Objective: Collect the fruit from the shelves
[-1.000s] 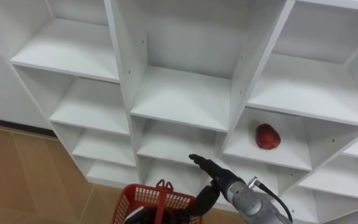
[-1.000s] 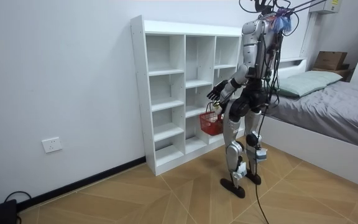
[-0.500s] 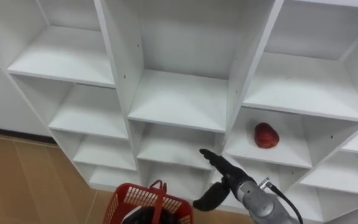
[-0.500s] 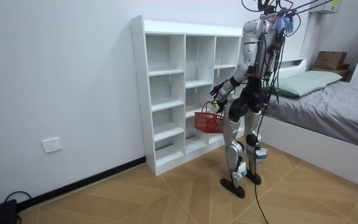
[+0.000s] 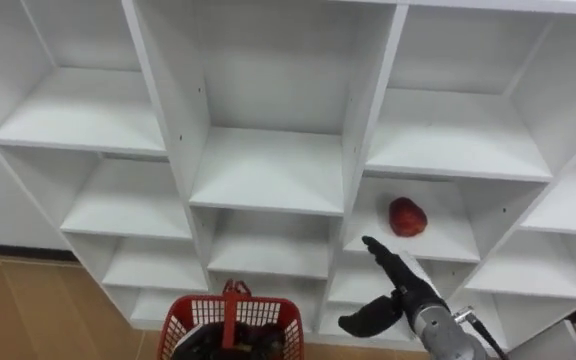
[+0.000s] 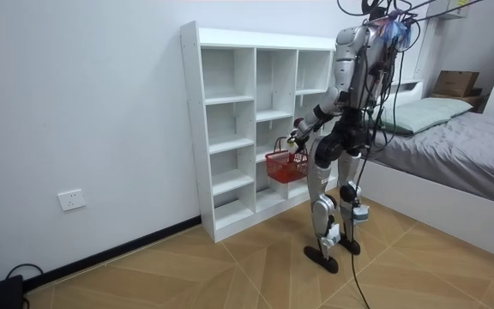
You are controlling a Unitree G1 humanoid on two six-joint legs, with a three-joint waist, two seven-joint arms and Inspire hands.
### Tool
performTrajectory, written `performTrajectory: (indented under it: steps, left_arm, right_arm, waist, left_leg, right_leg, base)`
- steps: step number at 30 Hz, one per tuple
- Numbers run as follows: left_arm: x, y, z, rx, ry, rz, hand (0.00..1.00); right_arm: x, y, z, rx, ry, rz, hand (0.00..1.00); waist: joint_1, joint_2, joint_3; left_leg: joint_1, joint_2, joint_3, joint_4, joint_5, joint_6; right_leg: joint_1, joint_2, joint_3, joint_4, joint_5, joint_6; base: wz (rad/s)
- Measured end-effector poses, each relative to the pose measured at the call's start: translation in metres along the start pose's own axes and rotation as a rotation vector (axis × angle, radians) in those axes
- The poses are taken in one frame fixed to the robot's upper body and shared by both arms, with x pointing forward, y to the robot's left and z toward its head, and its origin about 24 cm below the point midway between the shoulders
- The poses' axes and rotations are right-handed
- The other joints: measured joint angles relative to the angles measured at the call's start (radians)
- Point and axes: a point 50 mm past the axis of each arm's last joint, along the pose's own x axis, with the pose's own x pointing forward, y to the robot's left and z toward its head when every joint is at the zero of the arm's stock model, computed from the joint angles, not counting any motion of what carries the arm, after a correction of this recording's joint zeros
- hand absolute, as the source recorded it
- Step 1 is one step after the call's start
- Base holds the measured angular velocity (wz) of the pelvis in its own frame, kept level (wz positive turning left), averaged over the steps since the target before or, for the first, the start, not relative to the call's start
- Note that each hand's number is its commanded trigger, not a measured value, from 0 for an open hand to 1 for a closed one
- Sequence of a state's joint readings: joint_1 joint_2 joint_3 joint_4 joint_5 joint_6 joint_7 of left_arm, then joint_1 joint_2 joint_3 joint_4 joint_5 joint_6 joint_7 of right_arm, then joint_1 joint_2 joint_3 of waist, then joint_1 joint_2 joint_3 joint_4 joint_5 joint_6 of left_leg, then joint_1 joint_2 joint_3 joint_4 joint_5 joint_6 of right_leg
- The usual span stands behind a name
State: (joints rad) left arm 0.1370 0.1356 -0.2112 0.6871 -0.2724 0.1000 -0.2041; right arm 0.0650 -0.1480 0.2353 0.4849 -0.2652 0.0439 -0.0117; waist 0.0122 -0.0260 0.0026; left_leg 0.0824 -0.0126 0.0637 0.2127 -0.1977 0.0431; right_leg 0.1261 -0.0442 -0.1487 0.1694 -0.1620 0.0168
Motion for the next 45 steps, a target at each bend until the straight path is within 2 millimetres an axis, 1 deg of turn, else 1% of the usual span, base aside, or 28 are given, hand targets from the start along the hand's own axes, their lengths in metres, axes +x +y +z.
performTrajectory:
  steps: [1, 4, 7, 11, 14, 17, 19, 20, 21, 24, 25, 32, 35, 38, 40, 43, 45]
  left_arm:
    - [-0.001, 0.002, -0.004, -0.011, 0.014, 0.016, 1.00]
    - [-0.004, 0.007, -0.015, -0.026, 0.044, 0.055, 1.00]
    - [-0.005, 0.007, -0.017, -0.030, 0.049, 0.073, 1.00]
    - [-0.007, 0.010, -0.020, -0.047, 0.050, 0.105, 1.00]
    - [-0.009, 0.014, -0.022, -0.064, 0.047, 0.132, 1.00]
    - [-0.011, 0.018, -0.027, -0.082, 0.057, 0.156, 1.00]
    - [-0.014, 0.025, -0.038, -0.112, 0.091, 0.189, 1.00]
    - [-0.015, 0.026, -0.041, -0.128, 0.101, 0.198, 1.00]
    - [-0.018, 0.028, -0.049, -0.157, 0.120, 0.215, 1.00]
    - [-0.023, 0.030, -0.062, -0.192, 0.152, 0.241, 1.00]
    - [-0.024, 0.030, -0.065, -0.197, 0.166, 0.245, 1.00]
    - [-0.029, 0.033, -0.076, -0.218, 0.203, 0.277, 1.00]
    - [-0.031, 0.036, -0.080, -0.237, 0.213, 0.294, 1.00]
    - [-0.037, 0.043, -0.090, -0.272, 0.237, 0.333, 1.00]
    - [-0.039, 0.045, -0.091, -0.284, 0.235, 0.345, 1.00]
    - [-0.040, 0.047, -0.092, -0.295, 0.236, 0.356, 1.00]
    - [-0.041, 0.048, -0.093, -0.300, 0.236, 0.367, 1.00]
  right_arm:
    - [-0.002, -0.003, 0.000, 0.007, -0.008, -0.014, 0.00]
    - [-0.005, -0.011, 0.005, 0.013, -0.040, -0.055, 0.00]
    - [-0.007, -0.019, 0.007, 0.018, -0.054, -0.095, 0.00]
    - [-0.007, -0.023, 0.009, 0.023, -0.062, -0.115, 0.00]
    - [-0.008, -0.025, 0.010, 0.030, -0.067, -0.124, 0.00]
    - [-0.009, -0.035, 0.015, 0.078, -0.091, -0.165, 0.00]
    - [-0.011, -0.042, 0.020, 0.087, -0.117, -0.195, 0.00]
    - [-0.011, -0.043, 0.021, 0.088, -0.119, -0.198, 0.00]
    - [-0.011, -0.043, 0.021, 0.087, -0.120, -0.201, 0.00]
    - [-0.012, -0.044, 0.024, 0.079, -0.132, -0.208, 0.00]
    - [-0.012, -0.045, 0.024, 0.078, -0.133, -0.209, 0.00]
    - [-0.012, -0.046, 0.026, 0.087, -0.144, -0.221, 0.00]
    - [-0.013, -0.048, 0.028, 0.095, -0.152, -0.237, 0.00]
    - [-0.014, -0.051, 0.031, 0.102, -0.168, -0.260, 0.00]
    - [-0.014, -0.052, 0.031, 0.122, -0.169, -0.268, 0.00]
    - [-0.014, -0.052, 0.031, 0.149, -0.169, -0.267, 0.00]
    - [-0.014, -0.052, 0.031, 0.162, -0.168, -0.271, 0.00]
  waist:
    - [-0.004, 0.002, -0.0014]
    - [-0.013, 0.006, -0.0023]
    - [-0.015, 0.009, -0.0007]
    - [-0.016, 0.011, -0.0001]
    - [-0.018, 0.017, 0.0014]
    - [-0.020, 0.027, 0.0008]
    - [-0.023, 0.032, 0.0005]
    - [-0.023, 0.032, 0.0004]
    - [-0.022, 0.033, -0.0006]
    - [-0.018, 0.030, -0.0001]
    - [-0.014, 0.030, -0.0018]
    - [-0.004, 0.028, -0.0023]
    - [-0.003, 0.024, -0.0043]
    - [-0.004, 0.017, -0.0040]
    - [-0.004, 0.009, -0.0048]
    - [-0.002, -0.001, -0.0083]
    - [-0.002, -0.006, -0.0082]
  left_leg:
    - [0.003, 0.000, 0.007, -0.008, 0.000, 0.000]
    - [0.019, 0.001, 0.020, -0.017, 0.000, 0.000]
    - [0.034, 0.003, 0.027, -0.028, 0.000, 0.000]
    - [0.047, 0.005, 0.040, -0.041, 0.000, 0.000]
    - [0.052, 0.005, 0.046, -0.047, 0.000, 0.000]
    - [0.053, 0.005, 0.049, -0.047, -0.001, 0.000]
    - [0.063, 0.007, 0.056, -0.053, 0.000, 0.000]
    - [0.068, 0.008, 0.058, -0.054, -0.001, 0.000]
    - [0.072, 0.010, 0.067, -0.057, -0.002, -0.003]
    - [0.075, 0.013, 0.073, -0.058, -0.004, -0.004]
    - [0.076, 0.013, 0.076, -0.059, -0.004, -0.005]
    - [0.077, 0.015, 0.091, -0.063, -0.004, -0.005]
    - [0.079, 0.016, 0.091, -0.066, -0.004, -0.005]
    - [0.079, 0.016, 0.090, -0.068, -0.004, -0.005]
    - [0.077, 0.015, 0.089, -0.069, -0.004, -0.005]
    - [0.075, 0.015, 0.087, -0.069, -0.004, -0.005]
    - [0.075, 0.015, 0.087, -0.069, -0.004, -0.005]
  right_leg:
    - [-0.002, 0.001, 0.006, 0.000, 0.000, 0.000]
    - [0.001, 0.001, 0.008, -0.001, 0.000, 0.000]
    - [0.004, 0.001, 0.012, -0.001, 0.000, 0.000]
    - [0.006, 0.003, 0.024, -0.002, -0.001, 0.001]
    - [0.008, 0.004, 0.034, -0.002, -0.001, 0.001]
    - [0.005, 0.004, 0.036, -0.002, -0.001, 0.001]
    - [0.008, 0.007, 0.045, -0.001, -0.001, 0.001]
    - [0.011, 0.008, 0.049, -0.002, -0.001, 0.001]
    - [0.015, 0.011, 0.060, -0.002, -0.002, 0.000]
    - [0.007, 0.013, 0.067, -0.001, -0.002, -0.001]
    - [0.003, 0.014, 0.070, 0.001, -0.003, -0.002]
    - [-0.005, 0.016, 0.080, 0.001, -0.003, -0.002]
    - [-0.005, 0.016, 0.080, 0.001, -0.003, -0.002]
    - [-0.006, 0.017, 0.080, 0.001, -0.003, -0.002]
    - [-0.005, 0.017, 0.080, 0.001, -0.003, -0.002]
    - [-0.004, 0.016, 0.079, 0.001, -0.003, -0.002]
    - [-0.004, 0.017, 0.079, 0.001, -0.003, -0.002]
  base:
    - [-0.10]
    - [-0.15]
    - [-0.07]
    - [-0.11]
    - [-0.09]
    - [-0.01]
    - [-0.09]
    - [-0.14]
    - [-0.19]
    - [-0.13]
    - [-0.05]
    - [-0.04]
    - [0.00]
    - [0.00]
    - [0.00]
    - [0.00]
    - [0.00]
